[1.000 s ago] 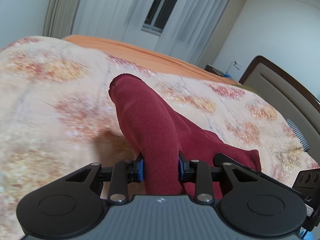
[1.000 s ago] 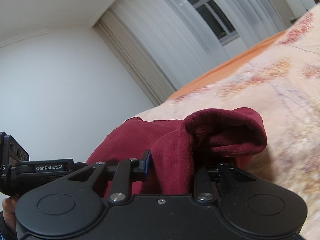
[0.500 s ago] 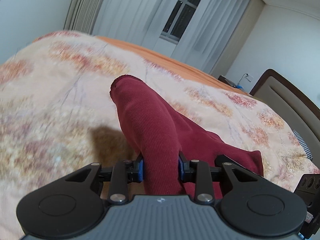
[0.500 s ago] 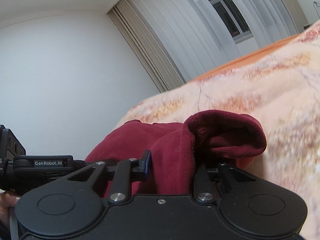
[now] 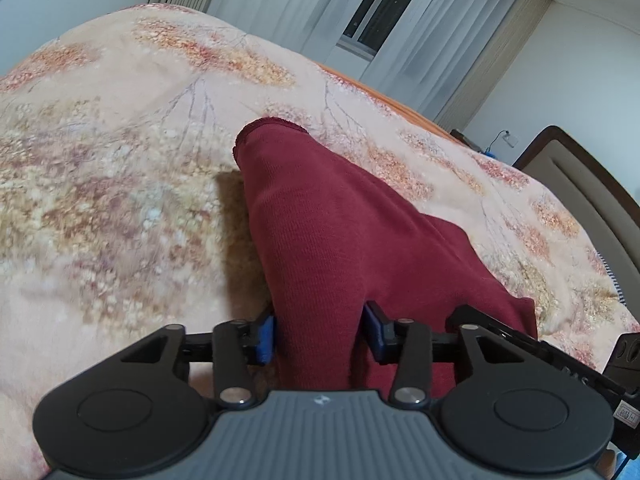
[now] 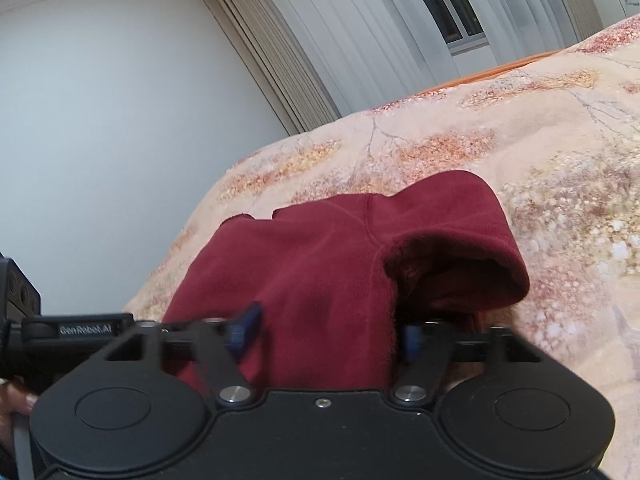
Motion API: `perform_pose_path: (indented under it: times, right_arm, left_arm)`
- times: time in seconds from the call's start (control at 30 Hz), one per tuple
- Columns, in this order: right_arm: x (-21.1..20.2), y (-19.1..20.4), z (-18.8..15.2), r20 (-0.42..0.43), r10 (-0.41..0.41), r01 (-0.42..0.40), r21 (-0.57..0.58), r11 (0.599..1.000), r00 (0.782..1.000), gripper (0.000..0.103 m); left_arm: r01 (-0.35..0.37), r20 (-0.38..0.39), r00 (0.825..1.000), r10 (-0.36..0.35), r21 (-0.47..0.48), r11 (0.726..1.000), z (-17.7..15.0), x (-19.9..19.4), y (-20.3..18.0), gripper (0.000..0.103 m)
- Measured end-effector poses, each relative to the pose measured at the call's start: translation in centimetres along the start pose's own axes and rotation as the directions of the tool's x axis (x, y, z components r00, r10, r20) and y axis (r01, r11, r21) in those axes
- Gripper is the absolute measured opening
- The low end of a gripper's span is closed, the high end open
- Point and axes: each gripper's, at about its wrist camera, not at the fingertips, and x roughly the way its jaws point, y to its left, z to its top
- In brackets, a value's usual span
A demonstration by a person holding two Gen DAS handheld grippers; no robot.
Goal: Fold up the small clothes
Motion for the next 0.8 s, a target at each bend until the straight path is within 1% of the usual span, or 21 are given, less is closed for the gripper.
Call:
perform_pose_path:
  times: [0.03,0.1,0.17,0.33,0.4,0.47,0.63,0.8]
  right_arm:
    - [-0.1,0.0,-0.1,-0.002,-0.001,0.001,-0.007,1.0,1.0,0.085]
    - [-0.3,0.2,-0.3,-0.005,-0.014,0.013,-0.023,1.0,1.0,0.089]
    - [-0.8,0.3,-0.4,0.0,-0.026,0.026,-0.033,0.999,1.0,0.096]
    - [-2.6,0.4,-0.5,0.03,-0.047,0.049,-0.052,0.997,0.998,0.102]
    - [-3.1,0.5,-0.5,0.036,-0.049,0.051,-0.052,0.997,0.998,0.102]
    - [-3.6,0.6,-0.6,0.04,-0.05,0.053,-0.056,0.997,0.998,0.102]
    - [-5.5,1.3,-1.1,0.079,-0.053,0.059,-0.082,0.995,0.995,0.102]
    - [-8.4,2.3,-1.5,0.15,-0.066,0.086,-0.128,0.988,0.986,0.102]
  left_arm:
    - [-0.009,0.0,1.0,0.009,0.004,1.0,-0.1,-0.2,-0.1,0.057]
    - [-0.03,0.006,1.0,0.03,0.011,0.999,-0.2,-0.5,-0.2,0.072]
    - [-0.048,0.015,0.999,0.048,0.011,0.999,-0.4,-0.9,-0.3,0.081]
    - [-0.081,0.038,0.996,0.08,0.008,0.997,-0.9,-2.5,-0.5,0.09]
    - [-0.101,0.058,0.993,0.1,0.013,0.995,-1.1,-3.2,-0.7,0.098]
    - [-0.118,0.082,0.99,0.117,0.016,0.993,-1.3,-4.0,-1.0,0.102]
    - [-0.151,0.148,0.978,0.148,0.014,0.988,-2.3,-6.0,-1.9,0.102]
    - [-0.186,0.213,0.962,0.17,0.059,0.981,-4.3,-8.1,-3.5,0.102]
